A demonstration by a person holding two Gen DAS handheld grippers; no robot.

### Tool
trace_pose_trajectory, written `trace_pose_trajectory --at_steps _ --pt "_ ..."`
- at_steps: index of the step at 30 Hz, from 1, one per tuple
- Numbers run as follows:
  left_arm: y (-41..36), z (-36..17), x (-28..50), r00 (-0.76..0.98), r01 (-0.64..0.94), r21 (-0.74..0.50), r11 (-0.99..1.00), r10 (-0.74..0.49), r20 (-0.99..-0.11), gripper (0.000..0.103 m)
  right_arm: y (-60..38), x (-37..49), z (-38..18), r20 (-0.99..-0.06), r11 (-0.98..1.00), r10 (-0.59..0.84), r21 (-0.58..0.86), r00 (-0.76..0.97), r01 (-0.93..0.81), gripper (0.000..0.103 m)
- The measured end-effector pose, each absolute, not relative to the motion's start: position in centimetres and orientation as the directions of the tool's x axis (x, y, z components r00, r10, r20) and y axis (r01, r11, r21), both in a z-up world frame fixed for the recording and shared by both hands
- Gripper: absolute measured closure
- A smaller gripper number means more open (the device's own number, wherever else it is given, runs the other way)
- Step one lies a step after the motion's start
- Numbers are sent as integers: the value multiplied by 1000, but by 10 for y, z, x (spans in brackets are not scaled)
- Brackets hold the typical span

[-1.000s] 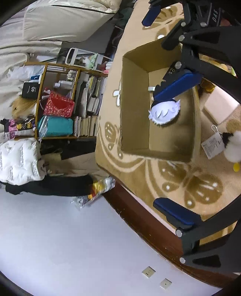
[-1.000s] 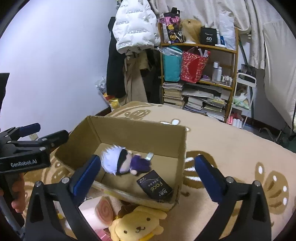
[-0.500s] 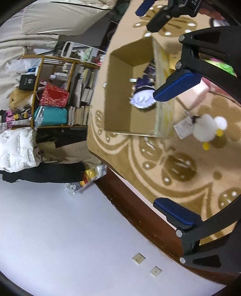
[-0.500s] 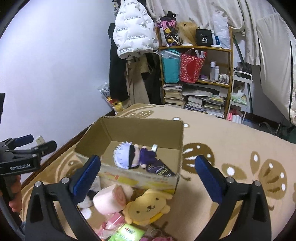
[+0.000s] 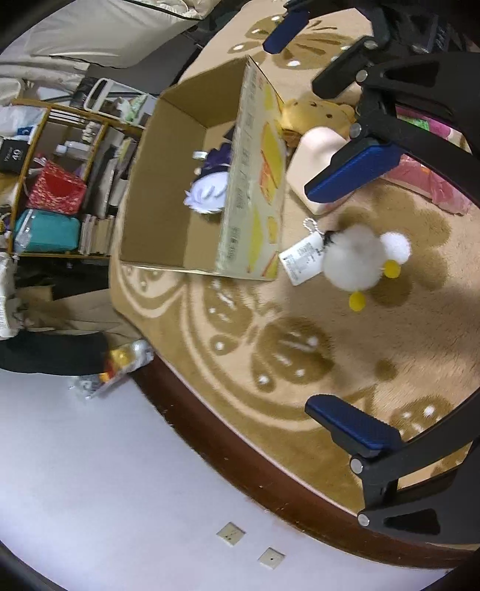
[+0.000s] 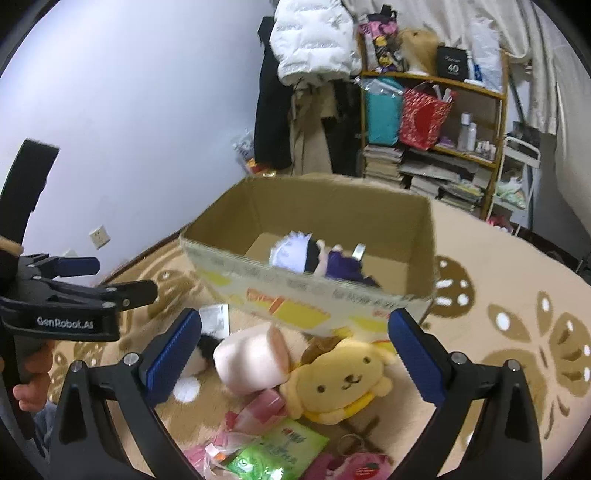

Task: Organize soft objects
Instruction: 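Move both grippers back toward the remaining pile beside the box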

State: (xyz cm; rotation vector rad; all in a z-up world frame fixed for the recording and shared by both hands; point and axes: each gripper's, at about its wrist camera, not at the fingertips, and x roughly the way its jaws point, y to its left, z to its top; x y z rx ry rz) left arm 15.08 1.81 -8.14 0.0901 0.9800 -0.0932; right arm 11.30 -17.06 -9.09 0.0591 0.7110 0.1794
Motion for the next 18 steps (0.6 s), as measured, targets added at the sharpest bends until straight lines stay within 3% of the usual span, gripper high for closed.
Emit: trace_pose_trajectory --at_steps 7,11,18 --pt "16 -105 161 487 124 16 992 -47 -872 0 -155 121 -117 -700 980 195 103 687 -173 4" --pt "16 -115 165 460 124 8 992 -50 -887 1 -146 126 -130 -729 977 199 99 655 -187 12" --pt "16 -132 170 410 127 -15 992 -66 -909 1 -136 132 -145 -753 974 207 97 625 -206 14"
